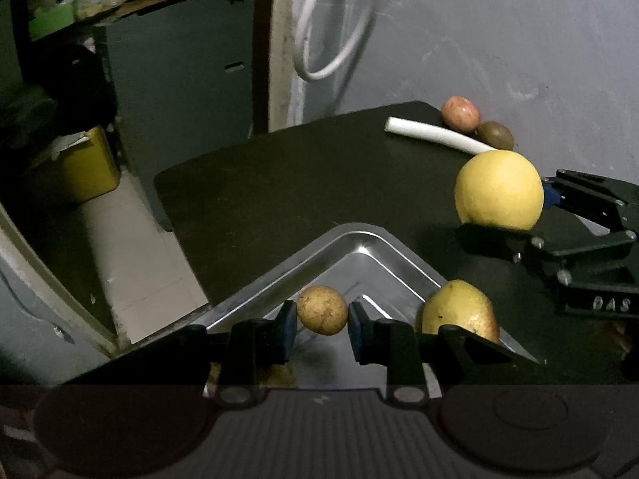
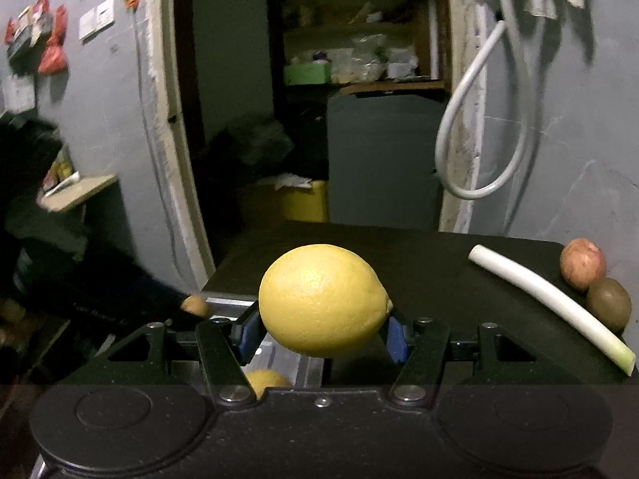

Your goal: Organize fruits

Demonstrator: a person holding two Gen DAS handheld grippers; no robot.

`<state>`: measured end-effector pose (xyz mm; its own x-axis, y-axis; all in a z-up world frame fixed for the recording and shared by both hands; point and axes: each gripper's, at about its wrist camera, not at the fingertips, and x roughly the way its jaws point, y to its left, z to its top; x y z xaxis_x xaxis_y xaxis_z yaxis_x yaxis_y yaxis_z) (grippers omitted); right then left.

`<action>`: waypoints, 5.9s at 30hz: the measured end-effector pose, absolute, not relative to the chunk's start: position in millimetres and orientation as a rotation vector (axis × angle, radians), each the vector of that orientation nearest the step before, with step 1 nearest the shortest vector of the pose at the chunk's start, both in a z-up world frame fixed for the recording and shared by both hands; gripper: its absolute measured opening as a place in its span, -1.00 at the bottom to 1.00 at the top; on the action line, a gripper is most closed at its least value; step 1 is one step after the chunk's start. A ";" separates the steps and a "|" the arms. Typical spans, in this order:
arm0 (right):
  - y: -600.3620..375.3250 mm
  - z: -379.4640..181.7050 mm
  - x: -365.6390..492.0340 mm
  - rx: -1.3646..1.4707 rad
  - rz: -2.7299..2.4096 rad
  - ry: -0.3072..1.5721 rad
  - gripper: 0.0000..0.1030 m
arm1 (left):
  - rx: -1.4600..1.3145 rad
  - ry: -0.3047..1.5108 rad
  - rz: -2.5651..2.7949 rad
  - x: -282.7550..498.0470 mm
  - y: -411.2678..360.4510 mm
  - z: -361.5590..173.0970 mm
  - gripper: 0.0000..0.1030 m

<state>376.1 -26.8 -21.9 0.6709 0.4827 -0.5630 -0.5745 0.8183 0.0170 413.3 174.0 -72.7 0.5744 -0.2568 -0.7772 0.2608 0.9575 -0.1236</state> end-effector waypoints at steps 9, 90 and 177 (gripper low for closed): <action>-16.0 -27.0 383.1 -0.223 0.663 0.621 0.20 | 0.063 0.947 -0.349 413.7 171.6 -79.3 -0.42; 21.0 1.7 415.2 -0.660 0.902 0.780 0.72 | 0.203 0.997 -0.266 402.2 163.9 -38.9 0.80; -158.7 56.5 236.7 -0.071 0.643 0.557 0.99 | -0.412 0.594 0.468 154.3 72.1 9.9 0.99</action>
